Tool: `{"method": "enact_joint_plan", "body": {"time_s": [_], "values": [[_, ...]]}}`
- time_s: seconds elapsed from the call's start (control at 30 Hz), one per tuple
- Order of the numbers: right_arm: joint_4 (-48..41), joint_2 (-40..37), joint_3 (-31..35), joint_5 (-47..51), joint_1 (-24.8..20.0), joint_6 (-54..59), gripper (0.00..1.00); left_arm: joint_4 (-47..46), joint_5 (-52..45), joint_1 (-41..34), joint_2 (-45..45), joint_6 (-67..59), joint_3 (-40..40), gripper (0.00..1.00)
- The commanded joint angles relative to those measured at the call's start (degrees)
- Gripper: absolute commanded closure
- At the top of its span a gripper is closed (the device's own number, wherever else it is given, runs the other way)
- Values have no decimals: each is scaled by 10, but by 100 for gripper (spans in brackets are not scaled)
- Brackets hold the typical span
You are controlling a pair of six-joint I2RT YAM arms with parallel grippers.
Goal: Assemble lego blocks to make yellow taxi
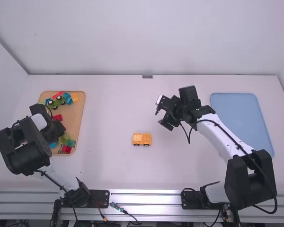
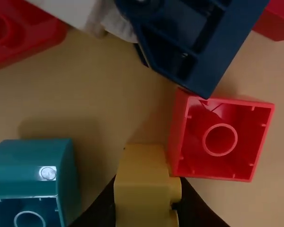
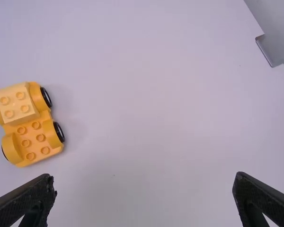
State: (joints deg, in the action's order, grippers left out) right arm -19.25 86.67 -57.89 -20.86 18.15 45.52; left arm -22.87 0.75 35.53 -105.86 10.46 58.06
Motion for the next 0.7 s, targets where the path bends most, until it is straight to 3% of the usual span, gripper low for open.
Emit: {"method": "enact_joint_plan", "body": {"time_s": [0.0,0.13,0.37,0.47,0.57,0.67], "values": [[-1,-9,-13,-5,-2,-2,1,-5,4,4,12,-4,-8,79],[7,-9,-13,-5,-2,-3,1,-14,4,4,12,0,-3,77],[10,-9,-13,-6,-1,-3,1,-71,2,3,12,16,47,84],[20,-9,-13,-23,-3,-12,1,-97,2,4,13,22,90,98],[40,-9,-13,-20,-2,-46,1,-113,-2,3,18,32,115,98],[68,-9,-13,-24,-2,-86,1,-129,-69,-10,41,0,140,98]]}}
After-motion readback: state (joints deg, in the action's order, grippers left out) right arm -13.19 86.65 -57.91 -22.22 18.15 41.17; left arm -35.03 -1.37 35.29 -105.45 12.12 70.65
